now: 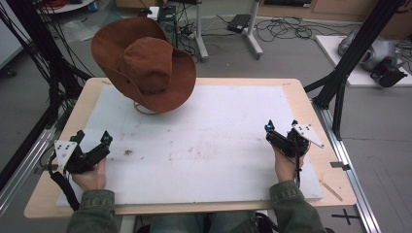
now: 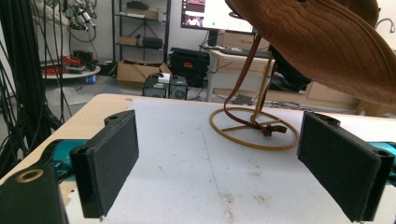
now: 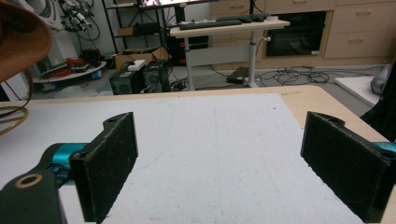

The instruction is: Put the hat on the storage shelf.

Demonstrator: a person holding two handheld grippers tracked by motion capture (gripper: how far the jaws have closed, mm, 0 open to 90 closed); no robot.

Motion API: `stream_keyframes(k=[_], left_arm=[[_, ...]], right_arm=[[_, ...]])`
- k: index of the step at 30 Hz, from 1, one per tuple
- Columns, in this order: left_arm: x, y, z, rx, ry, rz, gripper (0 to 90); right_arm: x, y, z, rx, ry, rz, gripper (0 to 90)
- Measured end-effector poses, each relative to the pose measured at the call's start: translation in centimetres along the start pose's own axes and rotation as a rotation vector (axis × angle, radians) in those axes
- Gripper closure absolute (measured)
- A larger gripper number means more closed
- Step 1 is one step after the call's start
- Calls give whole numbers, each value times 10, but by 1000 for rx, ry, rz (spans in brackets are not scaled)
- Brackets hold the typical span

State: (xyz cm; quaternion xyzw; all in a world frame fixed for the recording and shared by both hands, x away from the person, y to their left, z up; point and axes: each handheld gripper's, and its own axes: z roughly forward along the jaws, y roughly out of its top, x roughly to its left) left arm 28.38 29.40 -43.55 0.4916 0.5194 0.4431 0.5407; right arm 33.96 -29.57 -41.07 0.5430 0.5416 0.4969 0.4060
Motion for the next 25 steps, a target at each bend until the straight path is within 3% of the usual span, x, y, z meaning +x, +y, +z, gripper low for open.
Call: stream_keyframes(k=[6, 25], left_arm=[[-3, 1, 1, -8, -8, 6, 137], [-3, 1, 2, -18, -12, -1, 129]], right_arm=[[-1, -1, -2, -20, 17, -49, 107], [-3, -1, -4, -19, 7, -52, 107]])
